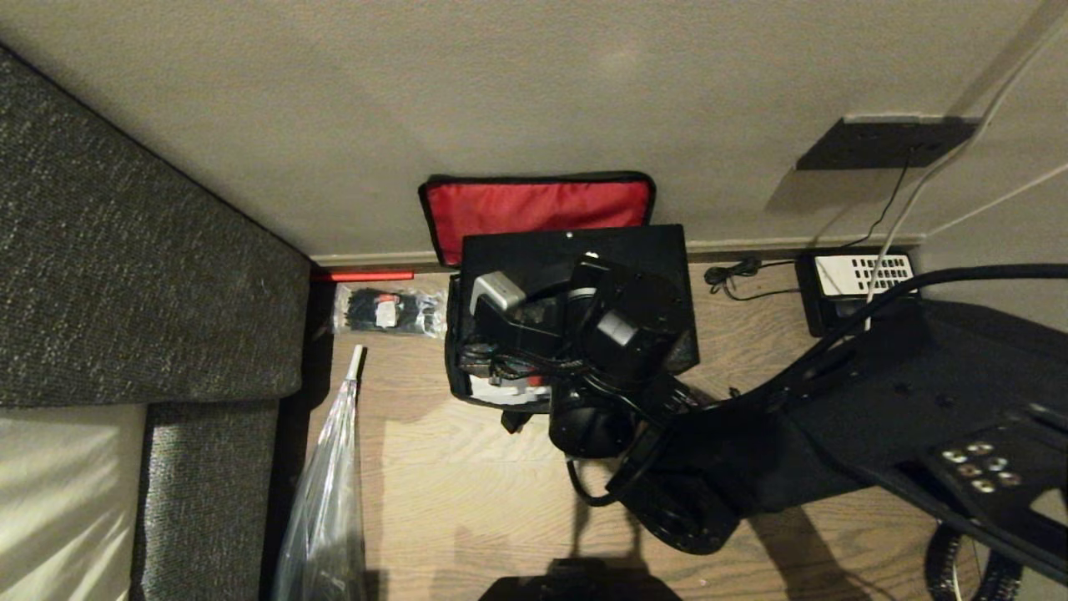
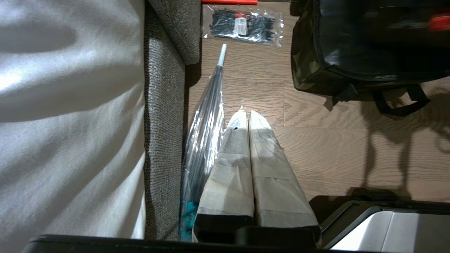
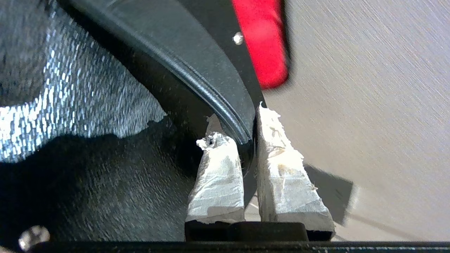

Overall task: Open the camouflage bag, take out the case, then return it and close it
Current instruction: Lift the black box, then release the handle

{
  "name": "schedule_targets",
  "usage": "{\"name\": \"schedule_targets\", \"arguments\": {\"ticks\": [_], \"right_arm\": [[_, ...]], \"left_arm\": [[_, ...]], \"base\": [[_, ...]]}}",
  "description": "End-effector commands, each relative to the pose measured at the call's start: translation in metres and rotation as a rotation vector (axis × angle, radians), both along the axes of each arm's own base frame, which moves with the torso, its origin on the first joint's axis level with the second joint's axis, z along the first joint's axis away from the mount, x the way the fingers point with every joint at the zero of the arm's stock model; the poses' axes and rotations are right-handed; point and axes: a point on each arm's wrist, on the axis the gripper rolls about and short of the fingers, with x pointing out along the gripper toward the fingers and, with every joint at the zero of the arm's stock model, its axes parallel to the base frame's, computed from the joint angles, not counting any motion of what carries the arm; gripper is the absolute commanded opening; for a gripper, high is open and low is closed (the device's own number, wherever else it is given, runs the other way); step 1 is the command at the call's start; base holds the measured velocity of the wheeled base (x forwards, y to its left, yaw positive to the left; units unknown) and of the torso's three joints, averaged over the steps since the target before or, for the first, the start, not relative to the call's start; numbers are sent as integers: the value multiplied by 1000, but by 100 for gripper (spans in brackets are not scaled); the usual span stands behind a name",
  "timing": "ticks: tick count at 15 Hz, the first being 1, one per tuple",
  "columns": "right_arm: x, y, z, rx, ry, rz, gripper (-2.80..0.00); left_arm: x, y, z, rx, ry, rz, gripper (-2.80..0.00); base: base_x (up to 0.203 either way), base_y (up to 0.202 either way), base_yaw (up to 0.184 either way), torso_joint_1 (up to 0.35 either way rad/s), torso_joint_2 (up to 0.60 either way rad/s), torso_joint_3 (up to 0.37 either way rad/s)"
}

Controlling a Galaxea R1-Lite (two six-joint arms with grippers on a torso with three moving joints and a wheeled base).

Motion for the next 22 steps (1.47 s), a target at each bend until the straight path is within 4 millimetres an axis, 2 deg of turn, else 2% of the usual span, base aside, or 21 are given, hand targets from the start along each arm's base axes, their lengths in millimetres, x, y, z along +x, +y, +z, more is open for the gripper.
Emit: {"name": "schedule_targets", "arguments": {"ticks": [1,4,6,9,15,18,22], "right_arm": [[-23,-34,34,32,-20,-13,-280],[-43,-70,34,6,18,-45,-280],[-50,-100,31,-2,40,-89,-280],[-51,-158,31,25,52,-212,-280],[-40,-232,15,57,79,-460,-280],[-24,-248,-1,78,105,-537,-280],[2,-248,-31,74,171,-572,-280]], "left_arm": [[0,0,-1,-1,3,1,-280],[0,0,-1,-1,3,1,-280],[0,0,-1,-1,3,1,-280],[0,0,-1,-1,1,1,-280],[0,0,-1,-1,2,1,-280],[0,0,-1,-1,3,1,-280],[0,0,-1,-1,3,1,-280]], "base": [[0,0,0,0,0,0],[0,0,0,0,0,0],[0,0,0,0,0,0],[0,0,0,0,0,0],[0,0,0,0,0,0],[0,0,0,0,0,0],[0,0,0,0,0,0]]}}
